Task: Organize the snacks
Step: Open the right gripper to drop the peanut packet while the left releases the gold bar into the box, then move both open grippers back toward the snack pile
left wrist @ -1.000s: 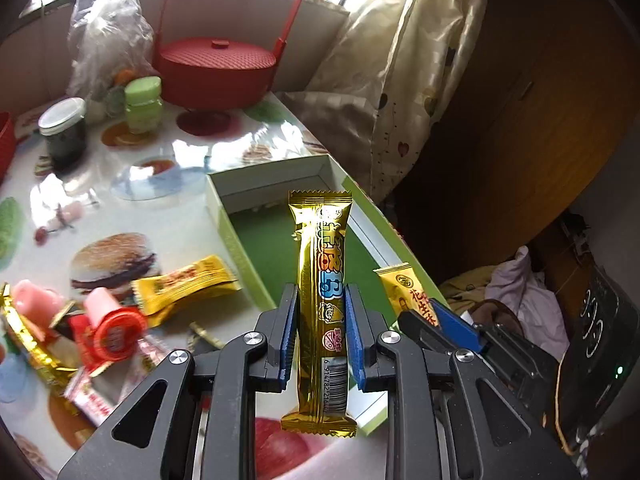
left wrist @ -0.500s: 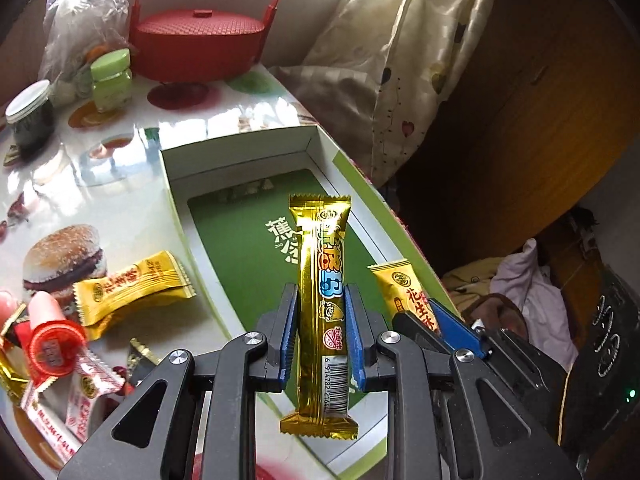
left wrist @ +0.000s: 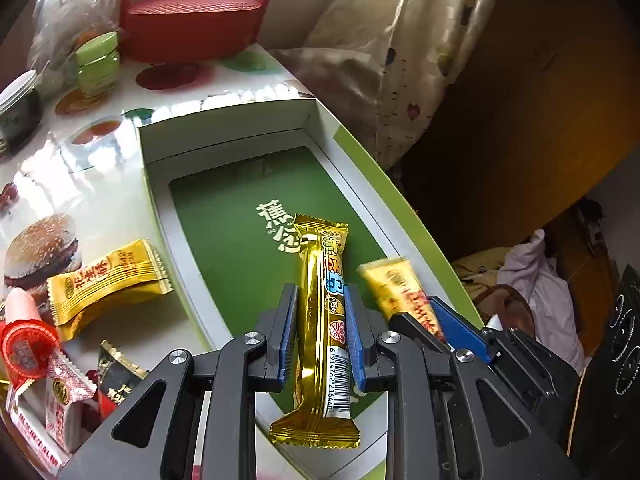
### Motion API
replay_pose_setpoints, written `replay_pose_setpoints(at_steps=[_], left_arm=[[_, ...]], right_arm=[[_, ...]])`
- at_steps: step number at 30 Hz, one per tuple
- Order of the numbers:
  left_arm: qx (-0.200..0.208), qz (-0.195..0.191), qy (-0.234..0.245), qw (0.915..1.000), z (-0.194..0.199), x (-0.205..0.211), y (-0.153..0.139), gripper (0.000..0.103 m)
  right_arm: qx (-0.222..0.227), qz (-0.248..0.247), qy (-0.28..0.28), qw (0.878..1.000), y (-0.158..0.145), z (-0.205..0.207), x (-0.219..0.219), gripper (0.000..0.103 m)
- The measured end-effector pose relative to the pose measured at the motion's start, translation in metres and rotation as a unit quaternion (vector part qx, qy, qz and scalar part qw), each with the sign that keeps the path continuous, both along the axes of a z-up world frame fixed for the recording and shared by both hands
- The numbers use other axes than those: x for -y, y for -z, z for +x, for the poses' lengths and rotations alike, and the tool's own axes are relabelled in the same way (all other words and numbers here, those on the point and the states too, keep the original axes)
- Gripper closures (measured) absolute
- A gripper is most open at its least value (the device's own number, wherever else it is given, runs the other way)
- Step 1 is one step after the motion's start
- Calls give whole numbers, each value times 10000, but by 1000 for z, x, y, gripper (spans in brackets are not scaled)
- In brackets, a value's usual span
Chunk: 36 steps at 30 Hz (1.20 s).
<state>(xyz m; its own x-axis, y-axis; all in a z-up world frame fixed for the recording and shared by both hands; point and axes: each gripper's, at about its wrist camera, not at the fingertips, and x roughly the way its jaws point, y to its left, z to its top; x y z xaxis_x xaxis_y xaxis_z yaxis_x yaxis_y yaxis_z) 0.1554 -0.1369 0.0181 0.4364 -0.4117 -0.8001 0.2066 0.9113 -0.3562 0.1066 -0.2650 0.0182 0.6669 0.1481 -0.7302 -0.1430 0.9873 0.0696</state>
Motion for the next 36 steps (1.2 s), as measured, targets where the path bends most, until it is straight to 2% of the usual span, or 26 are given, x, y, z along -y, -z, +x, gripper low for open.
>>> replay_pose_setpoints(at_steps=[7,9,13,17,25,29,36], left_arm=[[-39,-45,23,10000,1,0,0,77],[-38,-59,25,10000,0,-1,-1,70],[-30,-110,40,9999,-3,-5,-3,67],[2,-124,8,9999,-8,-9,-7,54],[275,-260,79,9993,-31,-28,-29,54],[501,-173,37,9986,-47,-42,-41,54],[805,-117,-220,9964,-82,-86,-57,54]], right_arm=[[-11,-26,54,10000,1,0,0,82],[-13,-28,70,10000,1,0,0,81],[24,-44,146,9999,-1,-3,0,77],[51,-37,224,9997,-4,-8,2,73],[181,36,432,9989,-18,-23,3,68],[273,128,464,9985,-27,-34,-2,67],[456,418,448,9971,-43,-58,-21,63]])
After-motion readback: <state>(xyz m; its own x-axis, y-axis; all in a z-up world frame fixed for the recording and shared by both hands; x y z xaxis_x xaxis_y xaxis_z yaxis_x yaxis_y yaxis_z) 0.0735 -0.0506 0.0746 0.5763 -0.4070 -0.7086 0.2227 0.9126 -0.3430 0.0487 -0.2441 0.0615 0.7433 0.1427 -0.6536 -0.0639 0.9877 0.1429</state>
